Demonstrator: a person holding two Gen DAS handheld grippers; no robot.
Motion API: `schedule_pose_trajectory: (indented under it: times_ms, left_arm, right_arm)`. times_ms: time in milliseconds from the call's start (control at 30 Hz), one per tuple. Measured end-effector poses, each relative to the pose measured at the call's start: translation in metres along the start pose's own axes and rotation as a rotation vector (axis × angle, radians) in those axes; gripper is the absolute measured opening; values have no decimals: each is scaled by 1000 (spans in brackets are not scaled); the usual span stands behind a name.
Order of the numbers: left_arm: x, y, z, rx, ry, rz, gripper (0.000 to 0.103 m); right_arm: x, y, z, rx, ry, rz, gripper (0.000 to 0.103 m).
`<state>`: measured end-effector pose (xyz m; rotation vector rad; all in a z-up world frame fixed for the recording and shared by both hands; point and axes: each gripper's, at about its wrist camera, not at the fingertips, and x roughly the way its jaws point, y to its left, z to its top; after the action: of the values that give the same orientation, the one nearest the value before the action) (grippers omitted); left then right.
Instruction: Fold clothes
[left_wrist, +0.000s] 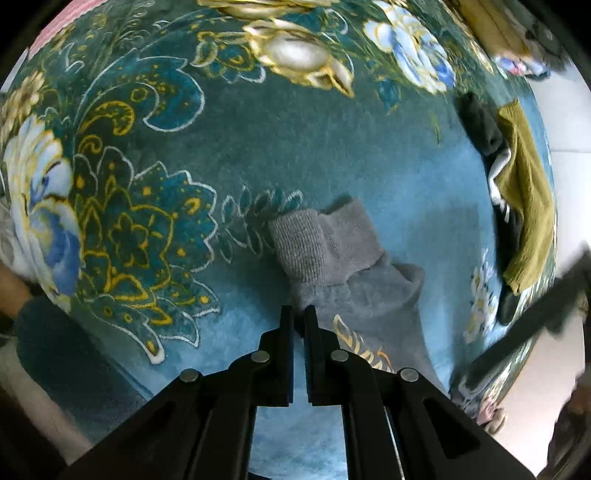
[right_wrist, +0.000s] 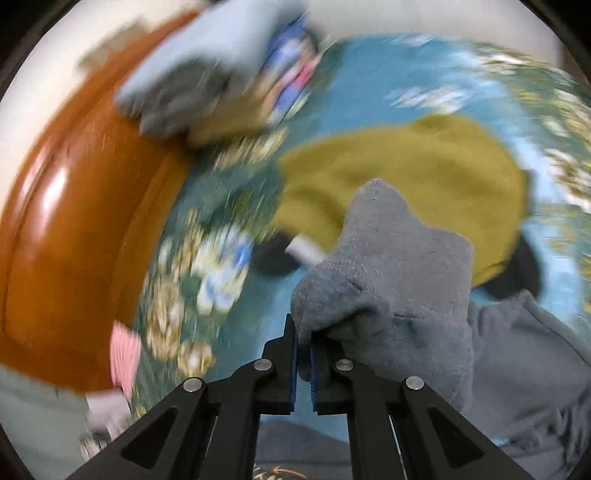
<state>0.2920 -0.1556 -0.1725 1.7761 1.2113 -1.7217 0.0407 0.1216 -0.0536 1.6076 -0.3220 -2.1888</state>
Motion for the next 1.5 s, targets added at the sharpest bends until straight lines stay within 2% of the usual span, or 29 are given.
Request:
schedule_pose_trajectory:
  times_ms: [133,233,267,300,367,400,500,567,700,800,867,933,1000,1067,1100,1167,1267,1367,1433,1467,1500]
  left_arm:
    - [-4,-13,4,49,22,-25,5]
    - [-11,-21,9,81,37,-34,6]
    - [-14,-23,11,90,42,-31,12]
    - [-19,-24,13,93,38,-24,21]
    - [-29,-27,18,98,31,-13,37]
    - [-34,-30,22,99,21,-19,40]
    - [-43,-50,30,146,-7,-7,43]
    - [-41,-70,35,198,-9,3,46]
    - [-15,-126,46,284,30,-13,49]
    - [5,-176,52,353,38,9,49]
    - [18,-217,50,437,52,25,50]
    - [27,-250,50,526,32,56,50]
    - [35,-272,59,583,-40,123,54]
    - [44,-276,80,525,-85,151,57]
    - [50,-274,90,483,-84,148,57]
    - [70,-266,109,407,-17,119,57]
    - [97,-259,120,398,59,126,57]
    - [109,-256,119,405,85,104,57]
    - [108,-257,113,420,57,101,45]
    - [108,-258,109,435,49,112,22]
    - [108,-260,106,449,43,123,10]
  right_arm:
    - [67,20,-20,-23,143,-33,6]
    - [88,23,-32,-20,194,-31,10]
    - [88,21,-34,-22,195,-26,15]
    - [83,18,-38,-20,192,-10,19]
    - [64,6,-41,-6,163,20,43]
    - [49,-4,-42,5,138,32,44]
    - [-7,-51,-54,81,46,16,46]
    - [-45,-101,-72,190,-8,-34,47]
    - [-105,-207,-132,479,-62,-160,47]
    - [-143,-274,-182,685,-91,-248,47]
    - [-169,-313,-216,806,-104,-309,46]
    - [-187,-339,-240,876,-113,-332,46]
    - [-196,-353,-257,917,-116,-335,46]
    - [-199,-361,-266,929,-105,-337,46]
    - [-199,-364,-270,932,-97,-337,46]
    - [-195,-367,-275,937,-86,-326,46]
    - [-193,-373,-284,934,-70,-318,46]
    - [-196,-380,-291,938,-61,-323,46]
    - [-200,-388,-293,944,-64,-330,46]
    - [-201,-392,-292,946,-67,-329,46]
    - [-200,-395,-289,947,-71,-322,46]
